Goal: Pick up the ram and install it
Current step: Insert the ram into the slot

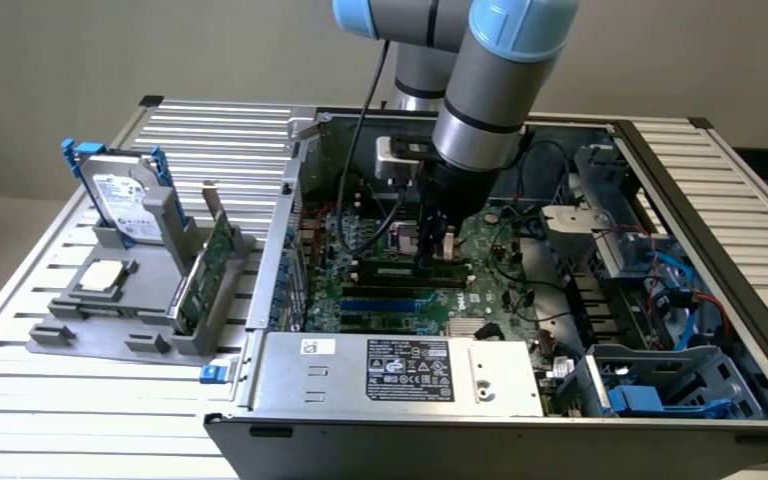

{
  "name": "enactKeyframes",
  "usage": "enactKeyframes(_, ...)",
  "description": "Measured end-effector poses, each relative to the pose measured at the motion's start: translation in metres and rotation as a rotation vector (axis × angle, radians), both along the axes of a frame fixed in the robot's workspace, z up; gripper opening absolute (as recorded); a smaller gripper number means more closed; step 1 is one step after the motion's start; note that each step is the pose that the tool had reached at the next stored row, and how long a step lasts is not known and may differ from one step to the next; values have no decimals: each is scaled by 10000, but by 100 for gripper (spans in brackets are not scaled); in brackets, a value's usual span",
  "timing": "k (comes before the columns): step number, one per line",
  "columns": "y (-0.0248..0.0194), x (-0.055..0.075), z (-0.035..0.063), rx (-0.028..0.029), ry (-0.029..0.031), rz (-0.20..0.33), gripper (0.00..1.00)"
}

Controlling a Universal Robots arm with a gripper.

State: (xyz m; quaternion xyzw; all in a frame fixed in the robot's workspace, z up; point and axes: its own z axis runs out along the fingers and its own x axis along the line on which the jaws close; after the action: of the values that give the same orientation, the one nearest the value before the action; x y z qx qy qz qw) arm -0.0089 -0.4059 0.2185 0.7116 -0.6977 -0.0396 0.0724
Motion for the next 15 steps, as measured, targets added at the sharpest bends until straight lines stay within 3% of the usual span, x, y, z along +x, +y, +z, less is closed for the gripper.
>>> enactKeyframes(15, 0, -11, -7, 1, -9, -101, 14)
